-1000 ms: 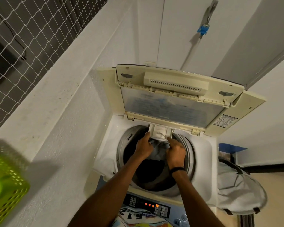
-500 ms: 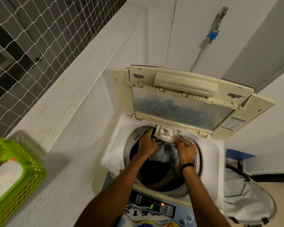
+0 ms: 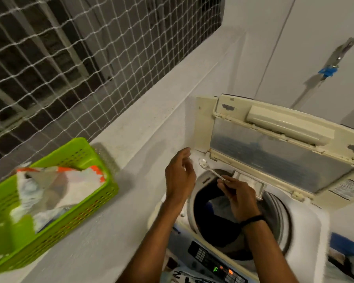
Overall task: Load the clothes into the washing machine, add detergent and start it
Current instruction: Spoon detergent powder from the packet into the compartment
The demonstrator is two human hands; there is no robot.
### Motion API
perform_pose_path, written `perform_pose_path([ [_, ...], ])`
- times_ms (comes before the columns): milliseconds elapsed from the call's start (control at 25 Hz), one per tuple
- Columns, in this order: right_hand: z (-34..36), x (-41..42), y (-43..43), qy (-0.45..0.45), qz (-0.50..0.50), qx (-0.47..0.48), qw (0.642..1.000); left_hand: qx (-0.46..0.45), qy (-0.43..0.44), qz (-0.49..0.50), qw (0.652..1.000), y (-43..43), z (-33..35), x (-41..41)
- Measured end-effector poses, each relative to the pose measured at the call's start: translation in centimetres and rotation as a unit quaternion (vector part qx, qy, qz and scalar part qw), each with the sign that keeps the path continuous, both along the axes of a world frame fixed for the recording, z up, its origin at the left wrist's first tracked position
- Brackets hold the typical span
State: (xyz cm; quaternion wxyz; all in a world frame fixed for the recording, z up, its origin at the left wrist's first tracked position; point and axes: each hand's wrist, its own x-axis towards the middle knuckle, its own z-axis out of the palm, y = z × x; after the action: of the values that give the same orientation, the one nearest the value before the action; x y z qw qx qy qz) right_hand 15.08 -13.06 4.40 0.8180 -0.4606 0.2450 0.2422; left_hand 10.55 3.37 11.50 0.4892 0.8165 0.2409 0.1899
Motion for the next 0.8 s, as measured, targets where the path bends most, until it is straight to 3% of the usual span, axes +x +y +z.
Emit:
perform_pose_path([
  [200,8.0,-1.6,5.9,-0.040,0.109,0.047,0.992,0.047,-0.148,0.102,0.983,4.7,7.3,-6.2],
  [400,14.7,-3.4,11.0,-0.080,0.200,0.098,0.972,0.029,-0.238,0.218,0.946,9.2,13.0,-12.8],
  [520,17.9,-4.8,13.7,-0.157,0.272,0.087,0.945,0.043,-0.237,0.294,0.925,12.4,14.0,-17.1],
  [600,19.5,-5.6,15.4,-0.249,0.302,0.054,0.919,0.068,-0.181,0.354,0.915,14.3,13.6,-19.7],
  [680,20.6,-6.6,17.5,-0.343,0.341,-0.014,0.875,0.087,-0.075,0.389,0.914,15.9,13.1,-21.6],
  [720,20.8,-7.1,18.7,-0.402,0.363,-0.083,0.836,0.088,-0.014,0.388,0.917,16.5,12.6,-22.3],
  [800,20.7,-8.1,20.8,-0.561,0.372,-0.264,0.691,0.080,0.097,0.358,0.925,17.3,11.9,-22.9],
])
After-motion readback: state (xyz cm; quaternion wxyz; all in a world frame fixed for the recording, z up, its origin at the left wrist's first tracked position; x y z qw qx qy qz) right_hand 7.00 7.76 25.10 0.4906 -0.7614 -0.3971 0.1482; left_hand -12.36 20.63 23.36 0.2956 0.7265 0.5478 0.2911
